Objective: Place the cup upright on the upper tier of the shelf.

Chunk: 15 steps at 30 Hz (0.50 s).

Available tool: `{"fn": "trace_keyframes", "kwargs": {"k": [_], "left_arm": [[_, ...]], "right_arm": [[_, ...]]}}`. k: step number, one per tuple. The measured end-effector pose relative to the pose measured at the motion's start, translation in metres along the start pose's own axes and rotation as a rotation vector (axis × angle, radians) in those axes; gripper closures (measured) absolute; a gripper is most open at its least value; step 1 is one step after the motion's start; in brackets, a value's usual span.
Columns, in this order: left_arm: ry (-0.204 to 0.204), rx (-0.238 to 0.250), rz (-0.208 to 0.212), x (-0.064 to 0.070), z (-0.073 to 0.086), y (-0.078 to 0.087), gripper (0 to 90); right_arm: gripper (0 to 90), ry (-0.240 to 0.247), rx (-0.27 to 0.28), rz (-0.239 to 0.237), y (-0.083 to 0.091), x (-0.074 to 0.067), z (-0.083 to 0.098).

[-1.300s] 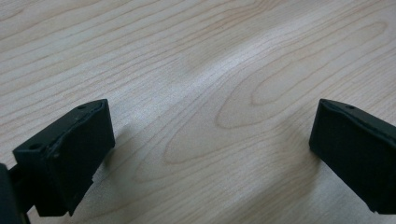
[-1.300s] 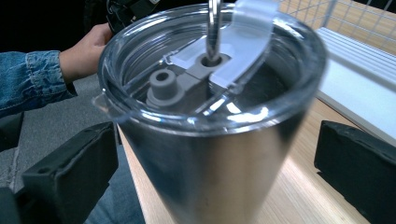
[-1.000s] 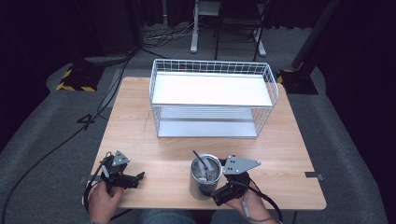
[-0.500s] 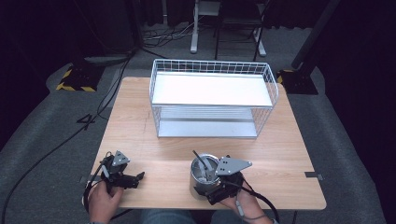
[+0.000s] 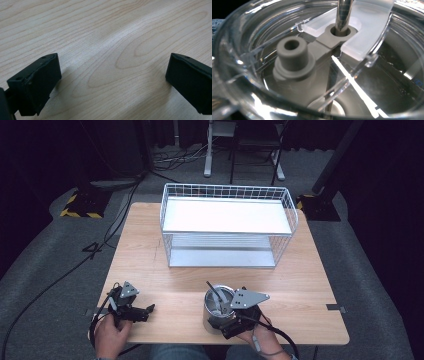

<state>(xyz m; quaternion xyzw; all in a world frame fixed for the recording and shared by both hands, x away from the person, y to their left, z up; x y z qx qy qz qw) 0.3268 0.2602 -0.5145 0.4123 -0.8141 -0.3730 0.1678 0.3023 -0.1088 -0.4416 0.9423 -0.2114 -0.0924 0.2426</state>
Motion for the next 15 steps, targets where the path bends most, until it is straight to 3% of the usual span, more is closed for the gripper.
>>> {"fn": "trace_keyframes", "kwargs": {"k": [10,15], "left_arm": [[0.001,-0.001,0.0,0.0,0.0,0.0001,0.4],[0.0,0.0,0.0,0.0,0.0,0.0,0.5]], "right_arm": [[4.0,0.007,-0.012,-0.012,0.0006,0.0007,-0.0013],[4.0,-0.015,-0.018,-0.035,0.0024,0.0019,-0.0048]]}}
Point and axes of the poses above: each handheld gripper's, and its own axes: y roughly backward along the jaws, z roughly out of its underside, x roughly to its right, the point moved 1 cm from there along -y, roughly forward along the jaws, and after that the axes turned 5 degrees about -y, right-handed, at the moved point
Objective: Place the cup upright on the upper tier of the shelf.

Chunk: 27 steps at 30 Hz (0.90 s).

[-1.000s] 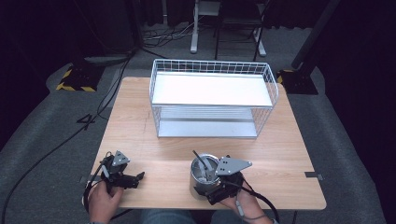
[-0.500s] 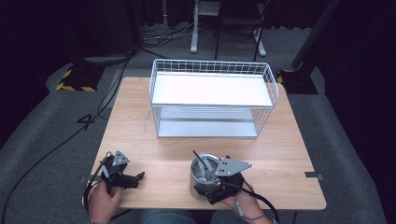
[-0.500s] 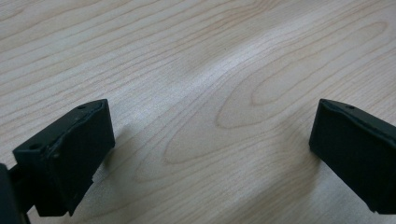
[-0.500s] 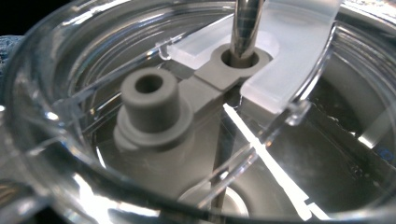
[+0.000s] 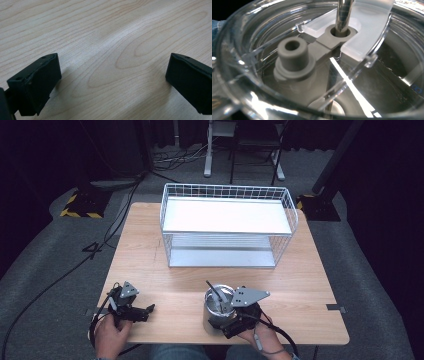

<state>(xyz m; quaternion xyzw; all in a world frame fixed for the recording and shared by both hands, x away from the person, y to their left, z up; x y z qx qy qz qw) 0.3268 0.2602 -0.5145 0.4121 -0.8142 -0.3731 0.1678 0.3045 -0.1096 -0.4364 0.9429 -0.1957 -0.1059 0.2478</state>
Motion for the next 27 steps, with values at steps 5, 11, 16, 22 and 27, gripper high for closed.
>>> {"fn": "trace_keyframes", "kwargs": {"k": [5,11,16,22,27], "left_arm": [[0.0,0.0,0.0,0.0,0.0,0.0,0.4],[0.0,0.0,0.0,0.0,0.0,0.0,0.5],[0.0,0.0,0.0,0.0,0.0,0.0,0.5],[0.0,0.0,0.0,0.0,0.0,0.0,0.5],[0.0,0.001,0.001,0.0,0.0,0.0,0.4]], "right_arm": [[4.0,0.01,0.0,0.003,0.003,0.0,-0.006],[4.0,0.022,-0.003,0.009,0.01,0.0,-0.016],[4.0,0.031,0.001,0.014,0.018,0.002,-0.031],[4.0,0.031,0.008,0.013,0.023,0.006,-0.043],[4.0,0.031,0.015,0.008,0.028,0.012,-0.058]]}}
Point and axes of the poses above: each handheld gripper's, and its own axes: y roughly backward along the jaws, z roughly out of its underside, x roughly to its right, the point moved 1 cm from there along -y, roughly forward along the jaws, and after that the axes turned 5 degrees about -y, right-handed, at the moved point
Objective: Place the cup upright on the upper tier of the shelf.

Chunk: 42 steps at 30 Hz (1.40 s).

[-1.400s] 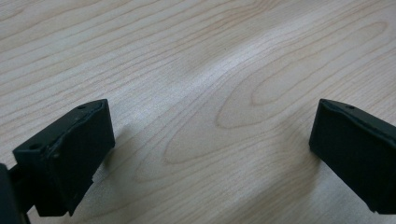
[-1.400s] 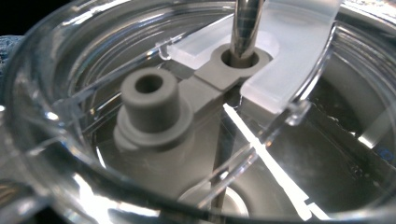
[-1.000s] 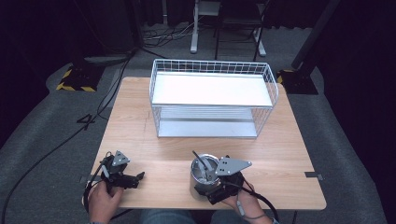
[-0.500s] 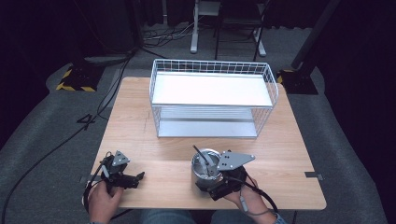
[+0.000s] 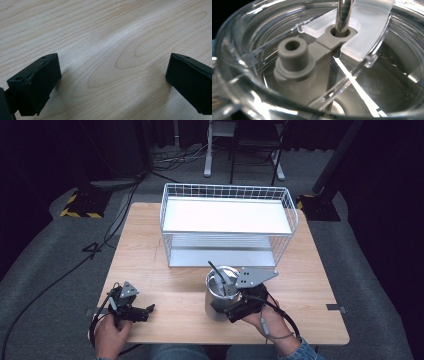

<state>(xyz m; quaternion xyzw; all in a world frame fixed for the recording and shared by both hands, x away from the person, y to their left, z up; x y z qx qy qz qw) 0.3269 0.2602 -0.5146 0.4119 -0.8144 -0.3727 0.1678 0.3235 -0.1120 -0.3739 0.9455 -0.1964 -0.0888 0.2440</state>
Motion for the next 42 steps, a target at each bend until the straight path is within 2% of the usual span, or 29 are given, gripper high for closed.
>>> {"fn": "trace_keyframes", "kwargs": {"k": [13,15,31,42], "left_arm": [[0.0,-0.001,0.0,0.0,0.0,0.0,0.5],[-0.001,-0.001,0.0,0.0,0.0,0.0,0.4],[0.0,-0.001,0.0,0.0,0.0,0.0,0.5],[0.0,-0.001,0.0,0.0,0.0,0.0,0.5]], "right_arm": [[3.9,0.003,0.022,0.01,0.011,0.014,-0.041],[3.9,0.013,0.025,0.023,0.015,0.017,-0.051],[3.9,0.009,0.036,0.078,0.029,0.039,-0.098],[3.9,-0.017,0.05,0.139,0.037,0.064,-0.131]]}}
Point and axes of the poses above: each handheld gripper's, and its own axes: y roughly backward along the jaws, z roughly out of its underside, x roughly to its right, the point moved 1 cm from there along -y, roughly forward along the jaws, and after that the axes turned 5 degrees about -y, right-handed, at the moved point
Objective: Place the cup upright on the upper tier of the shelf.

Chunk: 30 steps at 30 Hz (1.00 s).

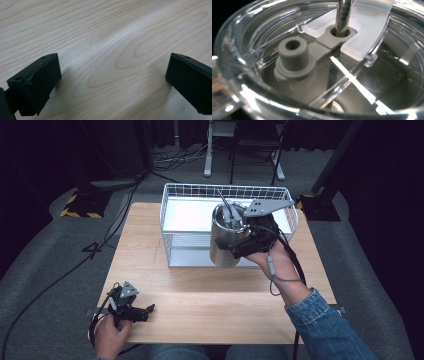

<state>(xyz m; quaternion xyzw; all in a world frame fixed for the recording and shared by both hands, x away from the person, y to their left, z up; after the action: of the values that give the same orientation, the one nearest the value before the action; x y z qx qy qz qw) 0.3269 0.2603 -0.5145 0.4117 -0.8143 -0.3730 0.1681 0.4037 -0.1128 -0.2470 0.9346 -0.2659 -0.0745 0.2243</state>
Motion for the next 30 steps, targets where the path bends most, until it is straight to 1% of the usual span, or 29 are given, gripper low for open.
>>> {"fn": "trace_keyframes", "kwargs": {"k": [1,2,3,4,5,7,9,10,11,12,13,15,20,21,22,27,29,30], "left_arm": [[0.0,0.0,0.0,0.0,0.0,0.0,0.5],[0.0,0.0,0.0,0.0,0.0,0.0,0.5],[0.0,0.0,0.0,0.0,0.0,0.0,0.5],[0.0,0.0,0.0,0.0,0.0,0.0,0.4],[0.0,0.0,0.0,0.0,0.0,0.0,0.5],[0.001,0.001,0.0,0.0,0.0,0.0,0.5],[0.001,0.001,0.0,0.0,0.0,0.0,0.5],[0.001,0.001,0.0,0.0,0.0,0.0,0.5],[0.002,0.003,-0.001,0.0,0.0,0.0,0.5],[0.002,0.003,-0.001,0.0,0.0,0.0,0.5],[0.0,0.002,-0.003,0.0,0.0,0.0,0.5],[0.002,0.002,-0.001,0.0,0.0,0.0,0.5],[0.001,0.0,0.0,0.0,0.0,0.0,0.5],[0.002,0.0,0.0,0.0,0.0,0.0,0.5],[0.002,0.0,0.0,0.0,0.0,0.0,0.5],[0.002,0.0,0.0,0.0,0.0,0.0,0.5],[0.002,0.0,0.0,0.0,0.0,0.0,0.5],[0.002,0.0,0.0,0.0,0.0,0.0,0.4]], "right_arm": [[3.9,0.004,0.002,0.018,0.0,0.005,-0.005],[3.9,0.004,0.002,0.018,0.0,0.005,-0.005],[3.9,0.001,-0.002,0.038,0.001,0.011,-0.011],[3.9,0.001,-0.002,0.038,0.001,0.011,-0.011],[3.9,-0.006,-0.006,0.054,0.001,0.018,-0.017],[3.9,-0.007,-0.005,0.058,0.001,0.02,-0.019],[3.9,-0.03,0.001,0.074,0.002,0.031,-0.027],[3.9,-0.03,0.001,0.074,0.002,0.031,-0.027],[3.9,-0.039,0.006,0.084,0.001,0.038,-0.031],[3.9,-0.039,0.006,0.084,0.001,0.038,-0.031],[3.9,-0.036,0.006,0.095,-0.001,0.043,-0.036],[3.9,-0.035,0.004,0.102,-0.002,0.045,-0.038],[3.9,-0.024,-0.014,0.137,-0.011,0.058,-0.048],[3.9,-0.033,-0.012,0.144,-0.013,0.063,-0.05],[3.9,-0.033,-0.012,0.144,-0.013,0.063,-0.05],[3.9,-0.074,0.002,0.171,-0.02,0.078,-0.055],[3.9,-0.088,0.007,0.185,-0.024,0.086,-0.057],[3.9,-0.088,0.007,0.185,-0.024,0.086,-0.057]]}}
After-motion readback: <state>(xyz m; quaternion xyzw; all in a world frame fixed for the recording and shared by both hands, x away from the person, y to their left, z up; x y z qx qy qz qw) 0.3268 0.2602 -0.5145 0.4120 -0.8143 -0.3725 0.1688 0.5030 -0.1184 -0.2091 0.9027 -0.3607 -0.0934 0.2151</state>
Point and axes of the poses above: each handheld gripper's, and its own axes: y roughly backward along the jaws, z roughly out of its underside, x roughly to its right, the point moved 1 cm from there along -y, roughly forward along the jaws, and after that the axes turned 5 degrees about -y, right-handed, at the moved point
